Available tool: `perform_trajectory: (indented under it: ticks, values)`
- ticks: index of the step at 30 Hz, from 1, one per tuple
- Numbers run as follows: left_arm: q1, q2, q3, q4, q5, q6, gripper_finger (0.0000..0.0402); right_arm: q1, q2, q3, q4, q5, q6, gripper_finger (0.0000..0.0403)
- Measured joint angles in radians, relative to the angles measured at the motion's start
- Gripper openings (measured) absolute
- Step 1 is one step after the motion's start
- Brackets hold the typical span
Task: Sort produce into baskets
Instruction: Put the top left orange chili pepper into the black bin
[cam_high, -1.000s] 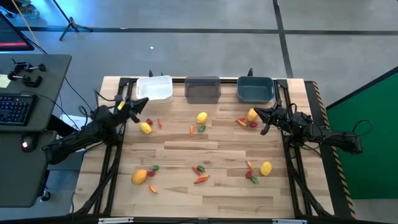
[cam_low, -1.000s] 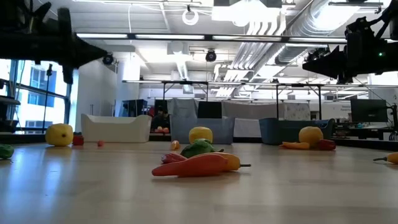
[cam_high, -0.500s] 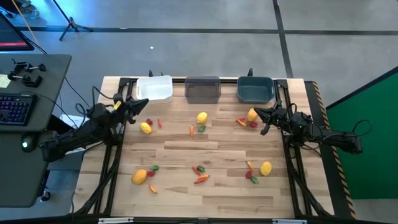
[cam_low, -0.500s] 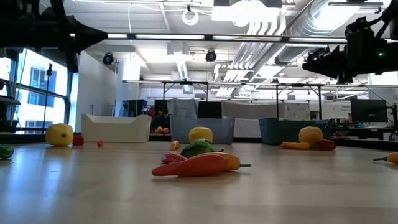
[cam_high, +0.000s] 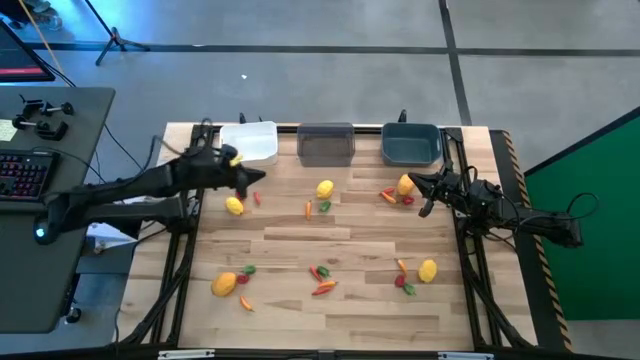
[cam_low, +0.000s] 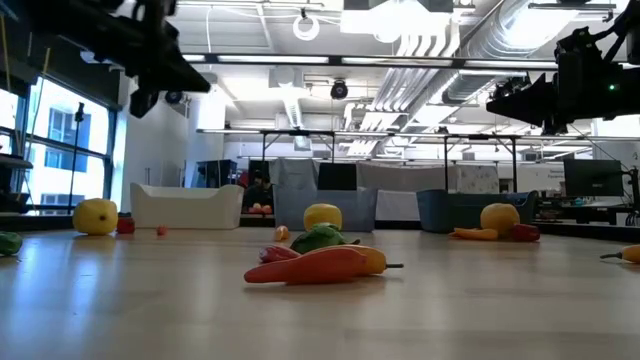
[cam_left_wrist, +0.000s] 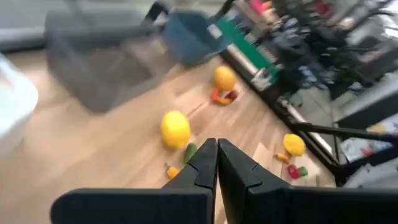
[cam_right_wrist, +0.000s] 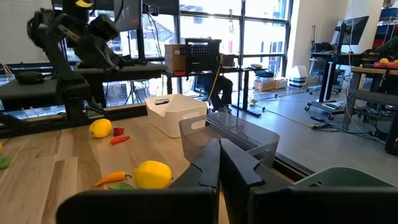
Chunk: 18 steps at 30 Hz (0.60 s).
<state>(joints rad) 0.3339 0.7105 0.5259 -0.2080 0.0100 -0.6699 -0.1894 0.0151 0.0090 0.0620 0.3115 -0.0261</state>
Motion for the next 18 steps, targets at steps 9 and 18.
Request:
perform_trajectory:
  ticks: [9,18]
  values:
    - [-0.016,0.26,0.105,-0.171,-0.1,-0.272,0.0077,0.0,0.0,0.0,0.0,0.0,0.0,0.0]
    - [-0.016,0.483,0.153,-0.233,-0.136,-0.463,0.0131,0.0,0.0,0.0,0.0,0.0,0.0,0.0]
